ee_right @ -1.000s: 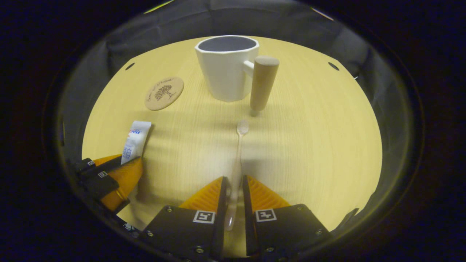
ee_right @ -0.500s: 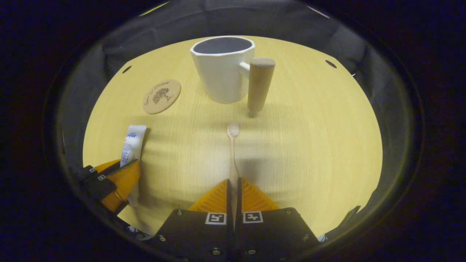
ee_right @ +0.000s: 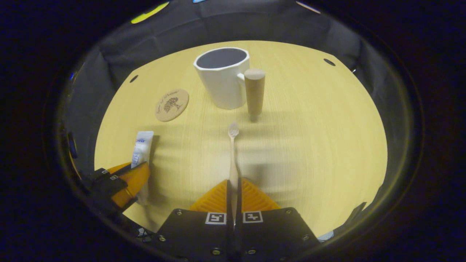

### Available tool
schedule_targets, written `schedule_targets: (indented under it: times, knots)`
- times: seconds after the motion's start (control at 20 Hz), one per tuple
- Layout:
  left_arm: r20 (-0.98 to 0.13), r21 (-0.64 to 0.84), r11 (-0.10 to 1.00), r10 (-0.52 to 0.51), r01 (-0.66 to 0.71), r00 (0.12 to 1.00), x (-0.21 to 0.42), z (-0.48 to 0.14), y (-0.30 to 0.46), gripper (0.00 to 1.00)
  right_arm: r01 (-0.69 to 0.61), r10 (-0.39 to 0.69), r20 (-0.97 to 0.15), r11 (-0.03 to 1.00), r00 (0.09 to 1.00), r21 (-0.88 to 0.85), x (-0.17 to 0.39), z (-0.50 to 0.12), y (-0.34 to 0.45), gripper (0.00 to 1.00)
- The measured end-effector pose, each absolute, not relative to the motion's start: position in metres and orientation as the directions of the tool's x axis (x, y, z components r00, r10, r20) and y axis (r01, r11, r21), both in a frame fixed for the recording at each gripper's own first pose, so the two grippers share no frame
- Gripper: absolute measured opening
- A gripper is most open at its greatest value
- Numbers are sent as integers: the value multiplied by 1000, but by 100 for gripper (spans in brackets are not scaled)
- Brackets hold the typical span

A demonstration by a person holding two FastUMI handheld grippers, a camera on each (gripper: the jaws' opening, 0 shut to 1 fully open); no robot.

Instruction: Put the toothbrush and toothpaste on the desktop into the cup, then pick up the cup and place it on the coaster on the desktop.

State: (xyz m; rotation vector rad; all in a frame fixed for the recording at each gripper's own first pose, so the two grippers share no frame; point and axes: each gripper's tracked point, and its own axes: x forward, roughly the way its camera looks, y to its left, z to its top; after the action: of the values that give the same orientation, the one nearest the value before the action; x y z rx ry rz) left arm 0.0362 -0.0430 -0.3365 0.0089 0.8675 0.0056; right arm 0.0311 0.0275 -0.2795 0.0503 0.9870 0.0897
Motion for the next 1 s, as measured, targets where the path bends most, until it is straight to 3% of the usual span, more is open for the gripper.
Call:
schedule_targets:
  times: [0.4, 1.0]
  knots:
    - [-730, -15, 1000, 8, -27, 684, 35, -311, -34, 22, -103, 182, -725, 983, 665, 153, 30, -195, 37, 2]
    - [-730, -36, 998, 7, -49, 684, 25, -301, -13, 22, -36, 189, -560, 961, 807, 273, 140, -102, 40, 2]
